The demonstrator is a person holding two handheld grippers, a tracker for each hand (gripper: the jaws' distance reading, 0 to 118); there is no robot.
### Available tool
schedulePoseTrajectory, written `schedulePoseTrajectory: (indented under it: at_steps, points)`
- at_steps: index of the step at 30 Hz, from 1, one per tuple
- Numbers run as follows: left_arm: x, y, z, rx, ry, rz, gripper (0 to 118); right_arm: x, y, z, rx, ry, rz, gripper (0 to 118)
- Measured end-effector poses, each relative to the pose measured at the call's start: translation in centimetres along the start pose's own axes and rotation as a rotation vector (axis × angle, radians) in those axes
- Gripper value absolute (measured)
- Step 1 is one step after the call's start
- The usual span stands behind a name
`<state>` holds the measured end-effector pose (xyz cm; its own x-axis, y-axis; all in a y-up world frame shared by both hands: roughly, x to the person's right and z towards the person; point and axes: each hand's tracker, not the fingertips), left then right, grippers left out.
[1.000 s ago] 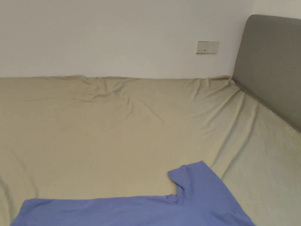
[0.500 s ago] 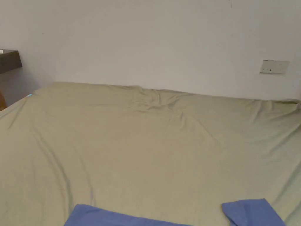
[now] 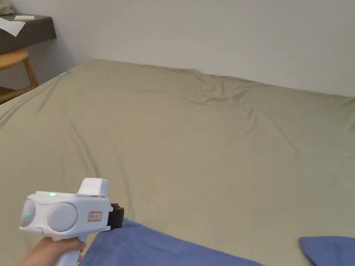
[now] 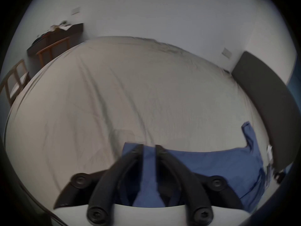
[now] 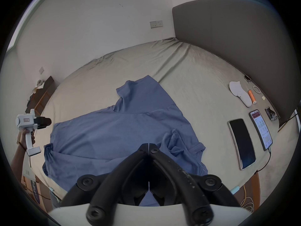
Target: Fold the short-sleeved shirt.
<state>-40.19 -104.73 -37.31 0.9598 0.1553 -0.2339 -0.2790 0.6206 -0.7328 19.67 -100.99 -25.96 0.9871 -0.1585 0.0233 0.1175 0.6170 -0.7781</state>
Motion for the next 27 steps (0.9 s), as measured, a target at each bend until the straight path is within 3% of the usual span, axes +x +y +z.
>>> schedulePoseTrajectory:
  at_steps: [3,5,7,9,10,12,17,18,21,22,27]
  points:
    - [0.5,-0.1,-1.8,-0.003,0.084,-0.118,40,-0.1,0.3,-0.4,-0.016,-0.004,0.016,2]
    - [0.2,-0.5,-3.1,-0.020,0.110,-0.124,44,0.1,0.3,-0.6,-0.032,-0.011,0.035,2]
    - [0.1,-0.9,-4.3,-0.111,0.107,-0.072,35,-0.1,0.5,-0.7,-0.034,-0.012,0.050,2]
    - [-0.2,-1.8,-4.2,-0.136,0.084,-0.041,14,-0.2,0.6,-0.8,-0.036,-0.006,0.061,2]
    - [-0.3,-2.1,-3.6,-0.057,0.095,-0.051,2,-0.3,0.6,-0.8,-0.033,-0.002,0.066,2]
    - [-0.2,-2.0,-2.8,-0.086,0.010,0.000,2,-0.4,0.9,-1.1,-0.032,0.010,0.074,2]
    - [-0.5,-2.0,-2.6,-0.117,0.030,0.024,2,-0.5,2.4,-2.3,-0.011,0.021,0.067,6]
    - [-0.5,-2.0,-2.6,-0.119,0.030,0.032,2,-0.1,3.0,-2.7,0.010,0.018,0.064,24]
    - [0.5,-2.1,-2.4,-0.133,0.038,0.020,2,1.2,5.4,-4.8,0.070,-0.011,0.048,99]
    - [0.7,-2.1,-2.6,-0.137,0.046,0.016,2,1.7,6.4,-6.0,0.069,-0.023,0.043,105]
    - [1.6,-1.8,-3.2,-0.150,0.082,-0.017,1,4.0,10.2,-12.2,0.042,-0.077,0.021,104]
